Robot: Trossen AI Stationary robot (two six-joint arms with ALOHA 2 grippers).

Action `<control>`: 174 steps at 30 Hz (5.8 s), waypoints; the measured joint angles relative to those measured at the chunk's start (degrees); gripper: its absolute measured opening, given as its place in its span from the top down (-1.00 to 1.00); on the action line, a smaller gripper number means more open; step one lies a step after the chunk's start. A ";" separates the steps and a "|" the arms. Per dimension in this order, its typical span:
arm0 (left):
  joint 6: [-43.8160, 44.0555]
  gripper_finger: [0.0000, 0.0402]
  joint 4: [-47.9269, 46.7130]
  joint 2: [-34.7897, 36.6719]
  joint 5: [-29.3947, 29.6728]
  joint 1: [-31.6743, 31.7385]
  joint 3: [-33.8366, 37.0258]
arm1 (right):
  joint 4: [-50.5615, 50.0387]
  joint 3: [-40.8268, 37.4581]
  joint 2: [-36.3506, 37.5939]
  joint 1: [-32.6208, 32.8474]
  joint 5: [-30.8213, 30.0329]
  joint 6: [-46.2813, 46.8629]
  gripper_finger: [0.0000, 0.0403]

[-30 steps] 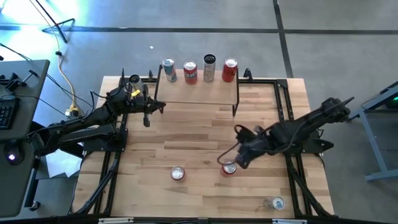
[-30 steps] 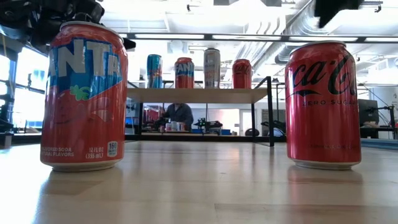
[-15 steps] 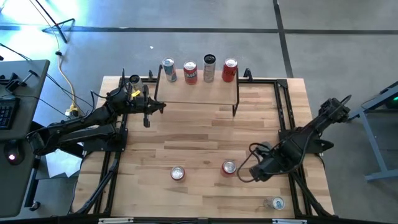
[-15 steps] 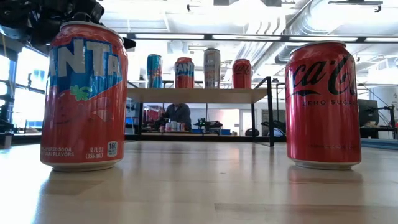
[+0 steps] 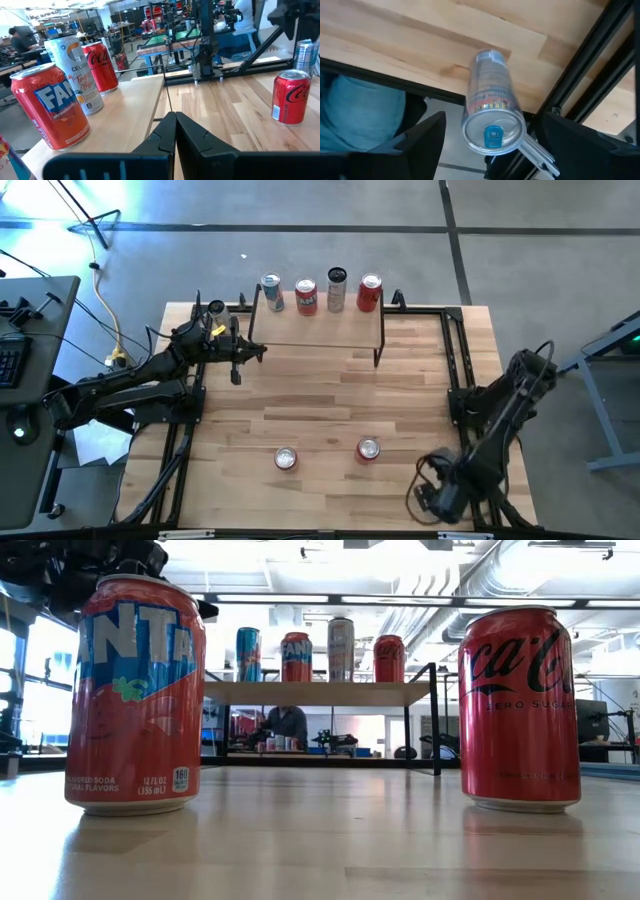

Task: Place canned beverage on shelf
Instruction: Put the blue soda can on the shelf aligned with the other blue soda can

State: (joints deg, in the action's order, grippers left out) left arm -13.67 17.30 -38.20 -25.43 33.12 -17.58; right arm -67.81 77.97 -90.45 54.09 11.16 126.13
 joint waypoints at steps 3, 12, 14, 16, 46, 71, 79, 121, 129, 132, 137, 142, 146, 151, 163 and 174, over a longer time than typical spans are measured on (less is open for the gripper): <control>0.76 1.00 -0.04 0.00 0.07 0.00 0.00 | 1.49 0.00 -1.72 1.29 0.02 1.27 -0.58; 1.20 1.00 -0.57 0.00 0.09 0.00 0.00 | 2.81 -0.02 -4.13 2.64 -0.17 1.08 -0.58; 1.20 1.00 -0.62 0.00 0.09 0.00 0.00 | 2.53 -0.02 -4.13 2.59 -0.20 1.08 -0.57; 1.18 1.00 -0.84 0.00 0.09 0.00 0.00 | 2.09 -0.04 -4.13 2.59 -0.20 1.05 -0.57; 2.69 1.00 -0.77 0.00 0.33 0.00 0.00 | -14.91 26.56 -6.44 -12.64 -2.31 -22.03 -0.10; 1.86 1.00 -0.65 0.00 2.66 -6.45 0.00 | -22.19 54.27 -32.96 -59.17 -1.40 -96.21 -0.10; 2.02 1.00 -0.62 0.00 5.73 -8.42 0.00 | -22.19 54.23 -38.93 -62.96 -2.27 -96.52 -0.10; 2.64 1.00 -4.48 -0.04 12.43 -19.31 -0.02 | -21.54 52.74 -33.24 -51.50 -23.45 -111.81 0.92; 2.58 1.00 -4.11 -0.04 16.13 -22.49 -0.02 | -1.07 26.31 -23.48 -44.86 -28.62 -108.49 0.98; 3.15 1.00 -4.20 -0.04 16.79 -23.47 -0.02 | 9.83 14.75 -16.37 -43.19 -28.11 -106.60 1.00; 4.20 1.00 -6.68 -0.23 14.32 -26.62 -0.02 | 24.02 -1.56 -5.15 -43.32 -32.42 -102.40 1.00; 5.64 1.00 -6.16 -3.99 14.31 -31.31 -0.02 | 38.14 -13.80 -0.94 -48.36 -35.59 -102.38 1.00; 5.64 1.00 -1.23 -11.04 16.74 -33.75 -0.04 | 48.78 -20.31 -1.02 -52.07 -36.70 -105.09 1.00; 6.37 1.00 10.33 -22.73 17.25 -34.49 -0.02 | 63.88 -27.52 -1.38 -53.90 -38.35 -108.44 1.00; 8.54 1.00 25.99 -43.45 21.59 -33.92 -3.71 | 83.86 -35.23 -1.38 -50.87 -36.33 -107.02 1.00; 9.71 1.00 26.17 -49.62 27.14 -33.94 -7.95 | 75.50 -31.26 0.59 -46.62 -44.79 -108.44 1.00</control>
State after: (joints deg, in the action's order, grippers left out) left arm -3.96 43.46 -87.81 1.70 -0.82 -25.53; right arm 7.69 46.72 -89.86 7.48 -33.63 17.69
